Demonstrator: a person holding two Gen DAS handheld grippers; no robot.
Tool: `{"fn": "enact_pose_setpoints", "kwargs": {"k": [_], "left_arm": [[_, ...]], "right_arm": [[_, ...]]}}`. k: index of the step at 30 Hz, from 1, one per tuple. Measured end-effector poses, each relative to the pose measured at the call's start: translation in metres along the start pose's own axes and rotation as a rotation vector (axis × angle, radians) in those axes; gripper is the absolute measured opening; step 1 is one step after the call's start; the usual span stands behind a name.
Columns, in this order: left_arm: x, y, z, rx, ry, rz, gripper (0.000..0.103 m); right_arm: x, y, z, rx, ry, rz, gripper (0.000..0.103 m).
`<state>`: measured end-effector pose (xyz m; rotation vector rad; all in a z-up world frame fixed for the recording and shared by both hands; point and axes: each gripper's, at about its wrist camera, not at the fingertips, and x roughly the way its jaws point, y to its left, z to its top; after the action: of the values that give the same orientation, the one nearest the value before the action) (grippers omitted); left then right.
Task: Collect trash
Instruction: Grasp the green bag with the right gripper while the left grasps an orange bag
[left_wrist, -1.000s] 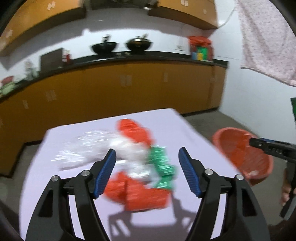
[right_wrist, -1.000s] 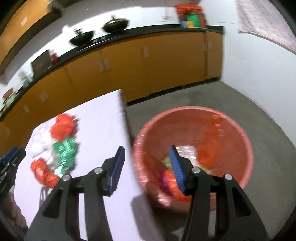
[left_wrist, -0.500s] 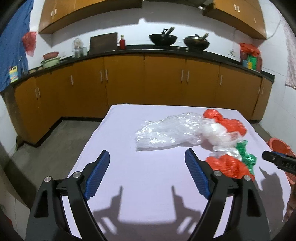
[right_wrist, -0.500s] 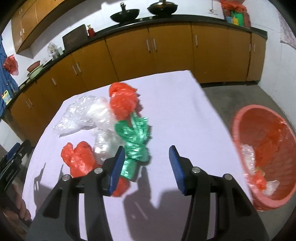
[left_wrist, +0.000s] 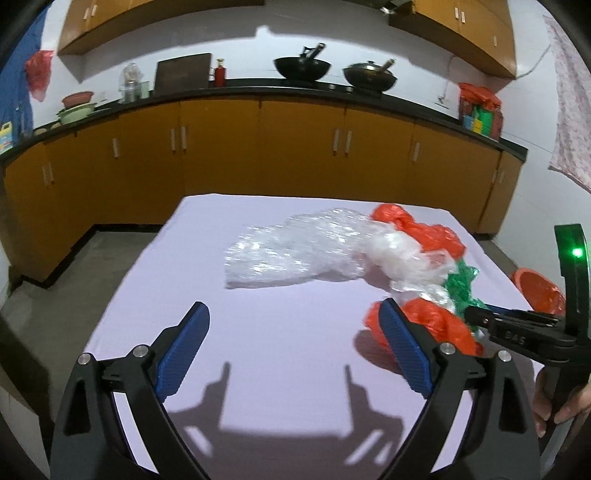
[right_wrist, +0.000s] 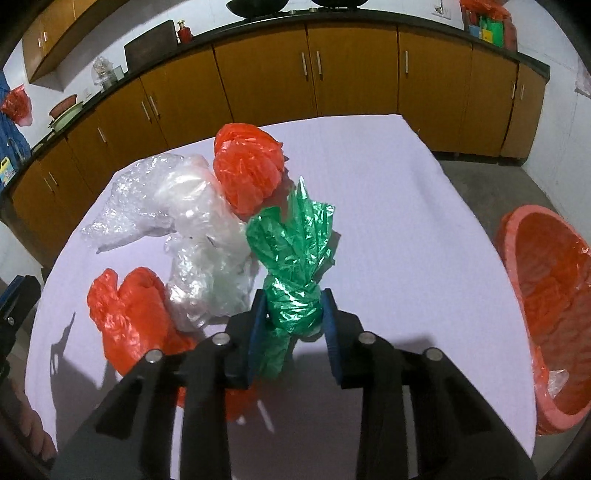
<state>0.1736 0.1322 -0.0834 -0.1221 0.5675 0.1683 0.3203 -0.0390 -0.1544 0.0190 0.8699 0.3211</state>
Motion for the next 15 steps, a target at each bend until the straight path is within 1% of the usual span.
{"fn": "enact_pose_setpoints", "kwargs": {"k": [4, 8, 15], "left_arm": [[0.001, -0.018, -0.002, 0.025, 0.015, -0.047, 0.095], [0.002, -0.037, -0.005, 0.044, 0.033, -0.097, 0.097], [0.009, -0.068, -0.012, 0.033, 0.081, -0.163, 0.097]], "right_arm": [[-0.008, -0.011, -0.003, 0.013, -0.019, -0.025, 0.027], [-0.022, -0.031, -0.005, 0.041, -0.045, -0.063, 0.027], [-0.040, -0.062, -0.014, 0.096, -0.057, -0.105, 0.027]]}}
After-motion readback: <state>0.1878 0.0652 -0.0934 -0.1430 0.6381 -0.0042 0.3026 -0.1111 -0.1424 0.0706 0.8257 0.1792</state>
